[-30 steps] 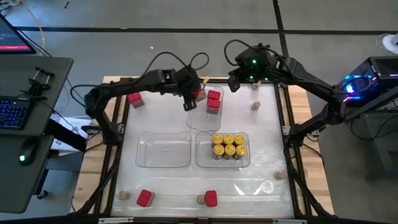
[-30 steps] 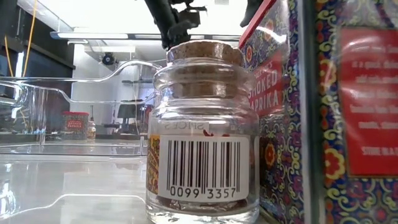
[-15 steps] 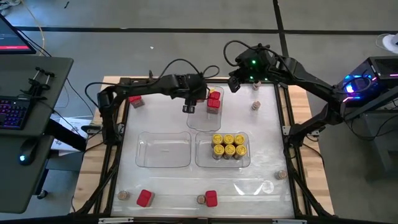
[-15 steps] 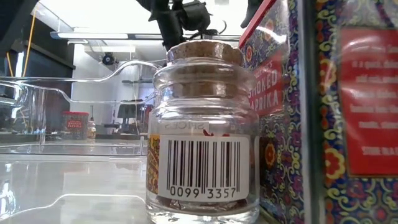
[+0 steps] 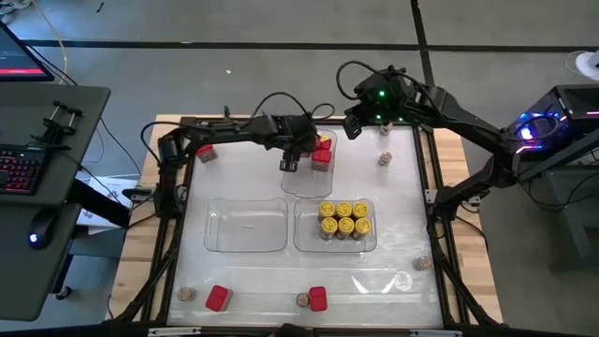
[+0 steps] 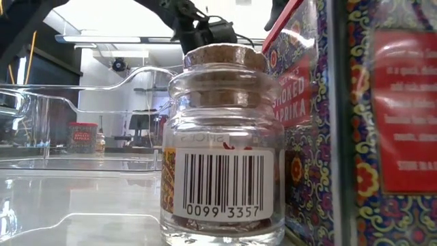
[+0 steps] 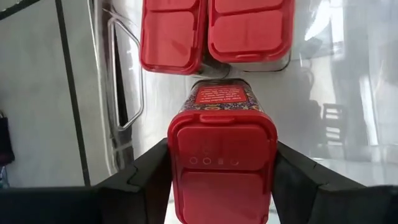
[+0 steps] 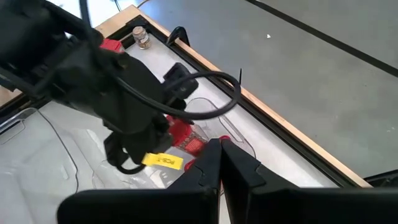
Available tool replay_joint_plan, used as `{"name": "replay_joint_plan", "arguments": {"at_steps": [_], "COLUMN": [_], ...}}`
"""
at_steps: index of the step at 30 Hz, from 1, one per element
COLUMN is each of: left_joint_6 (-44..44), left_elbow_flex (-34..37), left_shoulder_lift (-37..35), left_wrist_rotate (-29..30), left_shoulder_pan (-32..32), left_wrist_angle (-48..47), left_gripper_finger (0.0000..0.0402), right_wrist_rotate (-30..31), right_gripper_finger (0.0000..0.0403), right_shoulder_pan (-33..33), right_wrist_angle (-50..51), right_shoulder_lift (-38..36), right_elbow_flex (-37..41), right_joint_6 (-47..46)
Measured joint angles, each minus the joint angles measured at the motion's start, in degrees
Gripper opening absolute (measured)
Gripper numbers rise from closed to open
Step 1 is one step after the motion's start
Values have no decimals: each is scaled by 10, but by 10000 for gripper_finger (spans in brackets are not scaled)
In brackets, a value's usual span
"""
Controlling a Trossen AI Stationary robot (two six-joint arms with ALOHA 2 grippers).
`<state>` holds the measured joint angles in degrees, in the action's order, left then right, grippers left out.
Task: Sort spices by type
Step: Put the red seasoning can into the top transparent bin
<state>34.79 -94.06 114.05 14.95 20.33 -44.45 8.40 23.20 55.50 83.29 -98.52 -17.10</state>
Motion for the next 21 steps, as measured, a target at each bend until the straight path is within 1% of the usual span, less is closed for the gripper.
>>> {"name": "replay_joint_plan", "arguments": {"at_steps": [4,7,10,18,21], "left_joint_6": [0,0,-2,-1,-23], "left_elbow_flex": [0,0,0,0,0], "left_shoulder_lift": [15,19,21,21,12], "left_wrist_rotate": [2,6,16,96,97], "left_shoulder_pan": [3,3,3,-1,-1], "left_wrist_angle": [8,18,48,46,42], "left_gripper_finger": [231,247,252,255,255], "right_wrist_rotate": [0,-1,-1,-3,-3], "right_gripper_finger": [0,0,0,0,0], "right_shoulder_pan": [-1,-2,-5,-16,-16], "right_wrist_angle": [2,6,9,10,10], "right_shoulder_lift": [0,0,0,0,0], "right_elbow_flex": [0,0,0,0,0], "right_joint_6": [-5,-9,-9,-9,-9]}}
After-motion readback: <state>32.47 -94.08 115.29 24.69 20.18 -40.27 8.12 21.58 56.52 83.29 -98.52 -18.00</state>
